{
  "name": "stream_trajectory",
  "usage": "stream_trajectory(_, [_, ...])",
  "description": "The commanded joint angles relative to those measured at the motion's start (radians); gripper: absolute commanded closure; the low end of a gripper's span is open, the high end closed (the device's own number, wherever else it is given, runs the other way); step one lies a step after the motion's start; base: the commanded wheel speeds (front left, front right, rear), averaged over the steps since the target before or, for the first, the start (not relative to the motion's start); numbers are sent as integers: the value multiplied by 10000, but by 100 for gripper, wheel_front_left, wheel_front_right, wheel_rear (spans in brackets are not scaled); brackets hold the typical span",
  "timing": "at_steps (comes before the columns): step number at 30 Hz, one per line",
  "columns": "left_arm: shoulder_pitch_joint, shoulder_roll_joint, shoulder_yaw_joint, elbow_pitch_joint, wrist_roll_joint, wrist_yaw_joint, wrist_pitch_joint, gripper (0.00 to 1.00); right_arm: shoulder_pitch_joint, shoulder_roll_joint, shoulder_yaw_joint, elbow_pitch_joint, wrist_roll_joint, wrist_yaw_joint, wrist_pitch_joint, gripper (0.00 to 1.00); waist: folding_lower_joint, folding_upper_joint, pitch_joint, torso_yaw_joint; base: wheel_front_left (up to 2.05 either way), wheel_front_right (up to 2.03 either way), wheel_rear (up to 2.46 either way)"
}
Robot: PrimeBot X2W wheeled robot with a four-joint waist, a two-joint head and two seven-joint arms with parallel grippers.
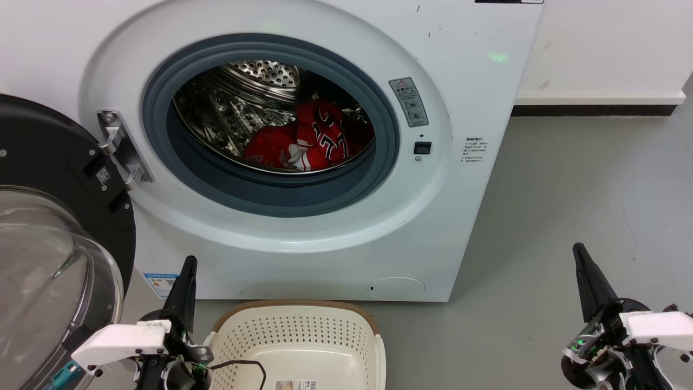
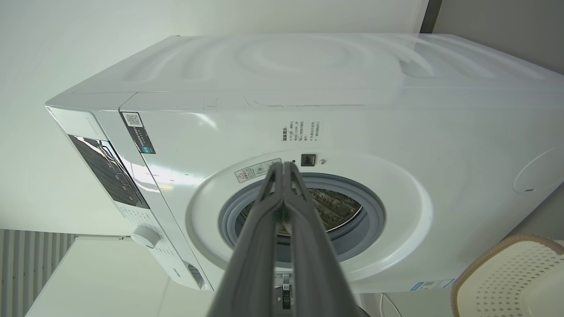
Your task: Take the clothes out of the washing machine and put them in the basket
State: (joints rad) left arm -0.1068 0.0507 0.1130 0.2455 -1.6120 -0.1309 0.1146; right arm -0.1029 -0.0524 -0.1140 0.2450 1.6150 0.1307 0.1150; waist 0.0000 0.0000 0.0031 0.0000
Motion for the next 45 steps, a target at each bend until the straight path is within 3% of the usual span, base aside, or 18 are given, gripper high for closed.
stream_trajectory(1, [-56,-10,27,0,-21,-25,19,100,-127,34,7,19,-44,0,1,100,0,0,0,0,0,0,0])
stream_trajectory(22, [-56,-10,27,0,-21,-25,18,100,-127,34,7,19,-44,0,1,100,0,0,0,0,0,0,0])
stream_trajectory(23, [0,0,0,-1,0,0,-1,0,0,0,0,0,-1,0,-1,0,0,0,0,0,0,0,0])
stream_trajectory(31, [267,-19,-86,33,220,2,-290,0,278,7,86,177,-187,0,-260,0,0,0,6,1,0,0,0])
stream_trajectory(37, [326,-18,-58,-272,1316,76,-586,0,365,8,52,32,-974,0,-559,0,0,0,20,1,0,0,0])
stream_trajectory(45, [439,-15,-311,-856,3199,569,-950,0,510,9,68,-539,-2854,0,-926,0,0,0,42,-8,0,0,0])
